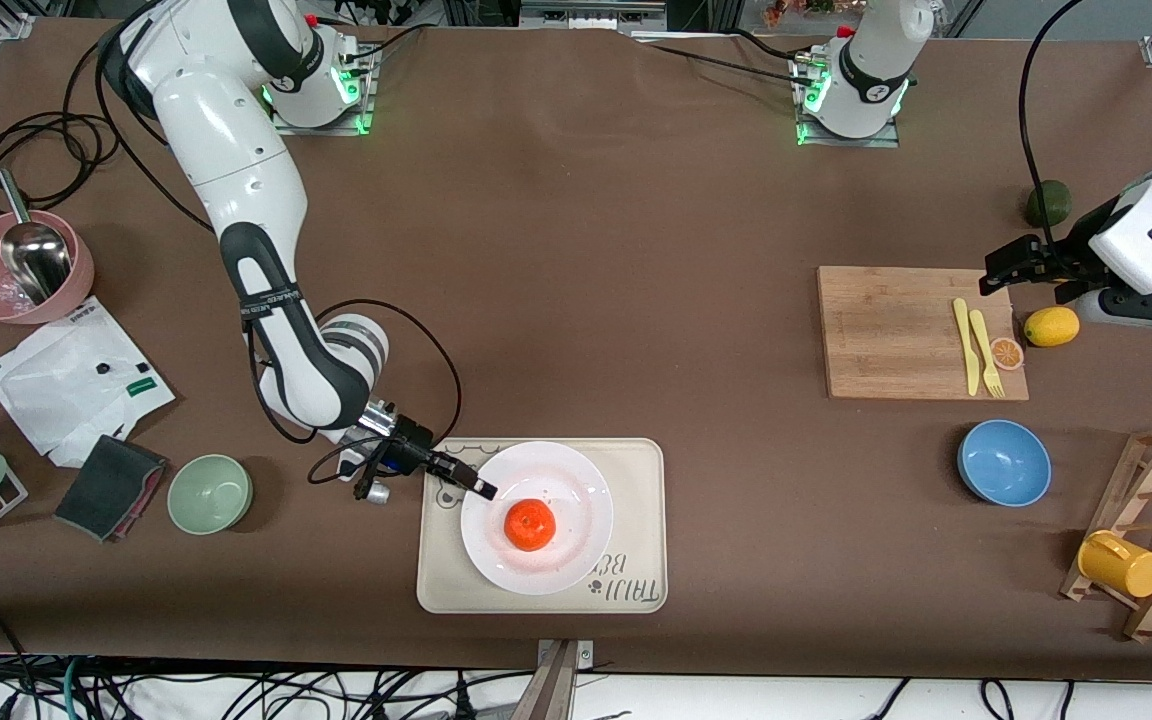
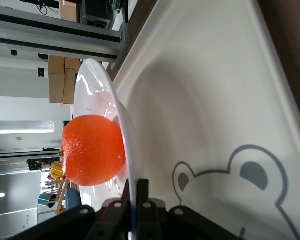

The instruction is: Place orange and plate with both arms

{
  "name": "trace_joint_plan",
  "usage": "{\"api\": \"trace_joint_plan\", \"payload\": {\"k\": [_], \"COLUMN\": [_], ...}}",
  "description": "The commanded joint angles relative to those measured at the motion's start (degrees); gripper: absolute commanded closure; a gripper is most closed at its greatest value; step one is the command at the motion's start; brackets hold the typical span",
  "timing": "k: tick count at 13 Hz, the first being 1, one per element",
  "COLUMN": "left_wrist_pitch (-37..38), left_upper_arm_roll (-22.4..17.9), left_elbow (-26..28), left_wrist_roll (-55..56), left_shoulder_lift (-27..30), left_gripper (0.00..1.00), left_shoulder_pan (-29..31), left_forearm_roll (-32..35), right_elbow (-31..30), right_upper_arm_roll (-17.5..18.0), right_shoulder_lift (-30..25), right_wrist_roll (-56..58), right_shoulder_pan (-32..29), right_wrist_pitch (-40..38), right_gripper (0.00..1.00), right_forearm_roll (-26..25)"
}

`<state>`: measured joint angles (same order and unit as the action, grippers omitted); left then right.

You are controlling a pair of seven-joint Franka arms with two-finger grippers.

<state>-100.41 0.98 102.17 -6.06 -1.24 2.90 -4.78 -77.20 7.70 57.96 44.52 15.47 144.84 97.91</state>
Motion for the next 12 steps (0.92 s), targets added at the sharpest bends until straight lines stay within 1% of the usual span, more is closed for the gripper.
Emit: {"api": "trace_joint_plan", "payload": {"k": [1, 12], "left_wrist_pitch": [0.39, 0.39], "left_upper_arm_roll": [0.08, 0.08], "left_elbow": [-1.45, -1.45], "left_wrist_roll": [-1.15, -1.15], "left_shoulder_lift": [-0.69, -0.69], "left_gripper": [0.00, 0.00], "left_shoulder_pan": [0.00, 0.09], "left_forearm_roll": [0.29, 0.29], "right_elbow": [2.23, 2.58], "right_upper_arm_roll": [-0.14, -0.23], "right_shoulder_lift": [1.54, 3.30], "right_wrist_roll": [-0.75, -0.05], "right_shoulder_pan": [0.61, 0.87], "right_wrist_pitch": [0.35, 0.44], "right_gripper": [1.00, 1.00], "right_forearm_roll": [0.26, 0.18]}}
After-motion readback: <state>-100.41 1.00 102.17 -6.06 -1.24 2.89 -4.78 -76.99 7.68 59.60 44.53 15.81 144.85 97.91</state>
